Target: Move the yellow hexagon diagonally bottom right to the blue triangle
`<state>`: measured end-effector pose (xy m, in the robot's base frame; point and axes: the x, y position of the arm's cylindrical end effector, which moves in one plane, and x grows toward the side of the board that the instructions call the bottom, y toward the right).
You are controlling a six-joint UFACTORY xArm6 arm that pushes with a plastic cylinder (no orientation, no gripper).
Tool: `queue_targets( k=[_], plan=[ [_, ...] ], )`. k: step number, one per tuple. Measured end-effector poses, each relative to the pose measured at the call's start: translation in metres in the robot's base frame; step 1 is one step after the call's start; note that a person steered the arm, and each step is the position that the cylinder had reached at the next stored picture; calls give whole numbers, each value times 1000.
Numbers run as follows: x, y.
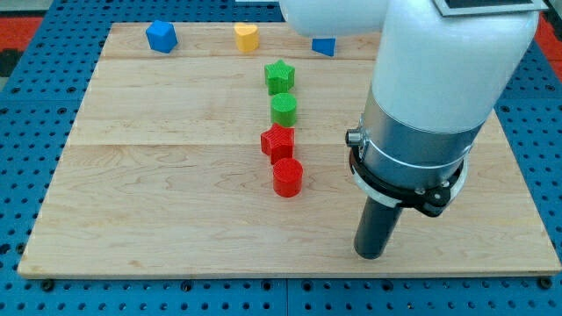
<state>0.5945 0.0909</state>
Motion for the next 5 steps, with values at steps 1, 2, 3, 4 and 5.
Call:
queue_targets(
  k=[1,2,3,4,5],
  plan=[
    [0,0],
    [0,0],
    [3,-39],
    [1,-86],
    [-10,-125]
  ],
)
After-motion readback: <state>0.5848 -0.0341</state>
